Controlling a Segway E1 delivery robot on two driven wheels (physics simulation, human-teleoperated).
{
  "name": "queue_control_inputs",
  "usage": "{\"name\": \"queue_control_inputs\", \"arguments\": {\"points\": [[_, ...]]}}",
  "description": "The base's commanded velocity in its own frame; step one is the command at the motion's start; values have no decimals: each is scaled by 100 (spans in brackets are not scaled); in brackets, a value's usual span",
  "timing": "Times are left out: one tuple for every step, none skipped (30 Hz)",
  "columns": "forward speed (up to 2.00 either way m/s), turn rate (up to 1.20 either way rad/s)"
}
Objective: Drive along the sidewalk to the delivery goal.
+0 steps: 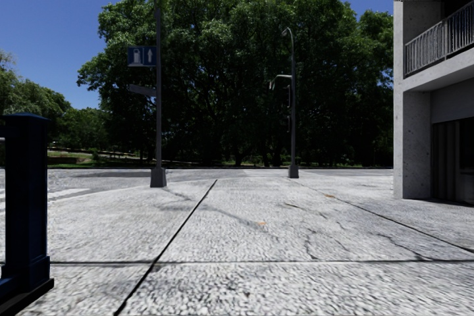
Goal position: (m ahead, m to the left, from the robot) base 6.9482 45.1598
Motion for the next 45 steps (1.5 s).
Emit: {"name": "queue_control_inputs", "arguments": {"points": [[200,0],[200,0],[200,5],[200,15],[200,19],[200,23],[200,23],[200,27],[200,32],[200,35],[200,37],[200,44],[200,50],[200,51],[200,52],[200,52],[200,52],[200,52],[200,52],[200,52],[200,52],[200,52],[200,52],[200,52],[200,52],[200,52],[200,52],[200,51],[200,51],[200,51],[200,51],[200,51],[200,51],[200,52],[200,52],[200,52],[200,52],[200,52],[200,52],[200,52],[200,52],[200,52],[200,52],[200,53],[200,54]]}}
